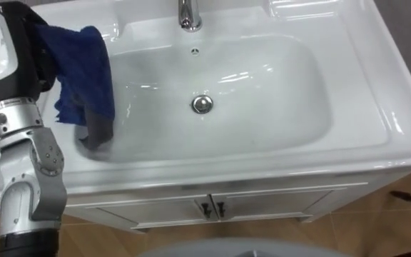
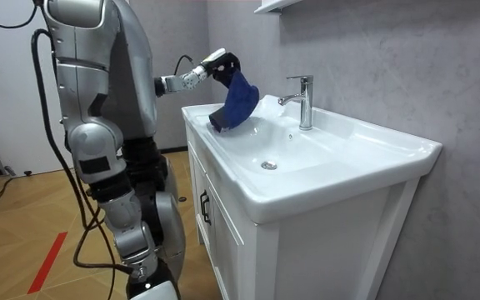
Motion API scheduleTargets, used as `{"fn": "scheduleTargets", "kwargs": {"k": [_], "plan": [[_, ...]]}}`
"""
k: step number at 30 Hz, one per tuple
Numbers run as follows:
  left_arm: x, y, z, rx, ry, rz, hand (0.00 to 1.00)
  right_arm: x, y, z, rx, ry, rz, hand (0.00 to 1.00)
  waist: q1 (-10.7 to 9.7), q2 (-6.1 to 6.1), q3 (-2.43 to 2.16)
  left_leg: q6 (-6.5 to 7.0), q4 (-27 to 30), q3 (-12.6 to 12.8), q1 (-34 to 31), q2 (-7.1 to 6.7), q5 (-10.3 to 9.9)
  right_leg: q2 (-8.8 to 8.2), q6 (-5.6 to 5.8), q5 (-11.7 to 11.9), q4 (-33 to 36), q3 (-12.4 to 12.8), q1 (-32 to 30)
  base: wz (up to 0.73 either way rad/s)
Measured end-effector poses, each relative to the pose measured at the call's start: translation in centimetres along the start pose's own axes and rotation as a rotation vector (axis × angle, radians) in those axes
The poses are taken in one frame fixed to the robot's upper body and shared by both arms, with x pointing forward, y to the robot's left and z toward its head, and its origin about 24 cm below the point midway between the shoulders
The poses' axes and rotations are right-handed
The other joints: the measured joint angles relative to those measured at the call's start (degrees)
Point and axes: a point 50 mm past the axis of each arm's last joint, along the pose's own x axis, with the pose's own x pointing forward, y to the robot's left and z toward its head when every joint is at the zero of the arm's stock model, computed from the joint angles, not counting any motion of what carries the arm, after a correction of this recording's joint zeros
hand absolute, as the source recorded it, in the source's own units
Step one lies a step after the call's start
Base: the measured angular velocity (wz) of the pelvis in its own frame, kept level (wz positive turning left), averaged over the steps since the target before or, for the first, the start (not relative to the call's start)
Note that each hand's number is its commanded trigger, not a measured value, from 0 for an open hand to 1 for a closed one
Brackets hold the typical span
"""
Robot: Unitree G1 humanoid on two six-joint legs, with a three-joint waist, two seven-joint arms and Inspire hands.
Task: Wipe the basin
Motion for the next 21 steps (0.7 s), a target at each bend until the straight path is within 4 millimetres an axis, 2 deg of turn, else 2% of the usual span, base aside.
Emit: {"fn": "scheduleTargets", "kwargs": {"k": [6, 14, 21], "plan": [[0.2, 0.4, -0.4, 0.009, 0.010, 0.019, 1.00, 0.0, 0.0, -0.4, 0.019, 0.012, -0.005, 0.00, 0.6, 0.61, -0.43, 0.00, 0.0, -0.1, 0.0, -0.01, 0.0, 0.02, 0.00, 0.0, 0.0, 0.0, -0.1, 0.00], [0.8, 2.2, -0.7, 0.019, 0.019, 0.097, 1.00, -0.1, 0.1, -0.7, 0.020, 0.028, -0.003, 0.00, 1.5, 0.36, -0.31, 0.00, 0.0, -0.2, 0.1, -0.01, 0.0, 0.01, 0.01, 0.0, 0.0, -0.1, -0.1, 0.00], [0.9, 2.6, -0.7, 0.017, 0.016, 0.113, 1.00, -0.1, 0.3, -0.5, 0.016, 0.020, 0.000, 0.00, 1.5, 0.35, -0.32, 0.00, 0.1, -0.3, 0.1, -0.01, 0.0, 0.02, 0.03, 0.0, -0.1, -0.2, -0.2, 0.00]]}}
